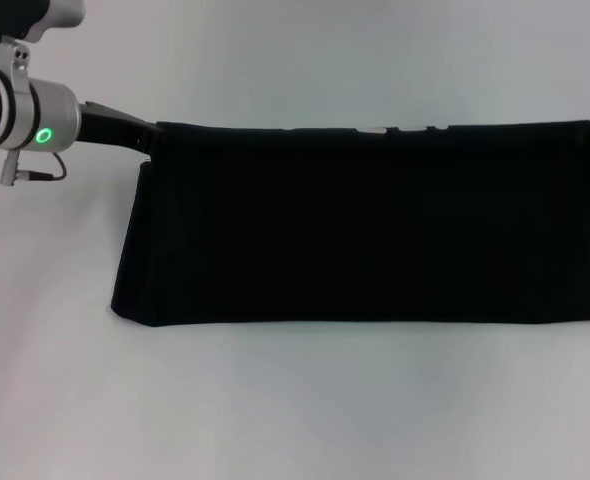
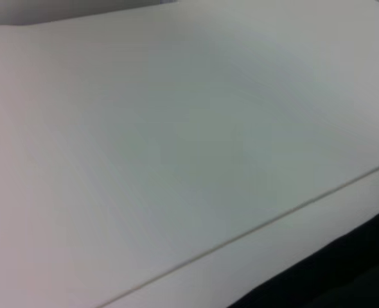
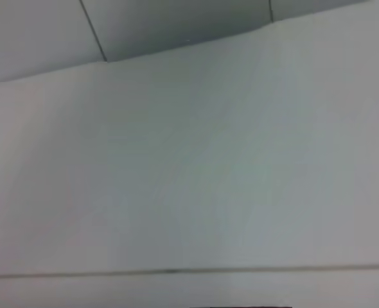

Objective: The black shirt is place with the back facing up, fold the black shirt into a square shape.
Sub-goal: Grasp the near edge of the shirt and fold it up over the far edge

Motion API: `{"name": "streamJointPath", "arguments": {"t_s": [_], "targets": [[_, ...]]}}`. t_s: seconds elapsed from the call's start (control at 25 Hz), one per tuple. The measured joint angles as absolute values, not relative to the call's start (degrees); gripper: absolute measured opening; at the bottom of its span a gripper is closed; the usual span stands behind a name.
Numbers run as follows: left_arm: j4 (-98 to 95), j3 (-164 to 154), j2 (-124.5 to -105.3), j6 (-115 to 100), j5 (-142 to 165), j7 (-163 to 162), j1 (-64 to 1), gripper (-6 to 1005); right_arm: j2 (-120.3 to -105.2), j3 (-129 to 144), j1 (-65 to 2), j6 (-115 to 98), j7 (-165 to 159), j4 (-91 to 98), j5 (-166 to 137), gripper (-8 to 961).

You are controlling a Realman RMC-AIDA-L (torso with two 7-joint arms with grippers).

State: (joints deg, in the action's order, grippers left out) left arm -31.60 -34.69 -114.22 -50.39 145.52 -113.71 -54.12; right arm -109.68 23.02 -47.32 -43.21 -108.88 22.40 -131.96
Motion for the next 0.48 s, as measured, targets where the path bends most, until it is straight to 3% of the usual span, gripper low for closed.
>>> {"name": "streamJointPath", "arguments": {"t_s": [0.2,0.48], "targets": [[-30.9,-34.7,-114.07,-48.8,145.5,-113.5,-54.8,-1,-109.63,24.2,-48.7,-40.5,-108.9,21.7,-132.2,41],[-28.0,-34.7,-114.74,-42.8,145.4,-112.4,-54.8,-1,-110.69,25.9,-50.0,-34.0,-108.4,19.3,-132.0,41]]}}
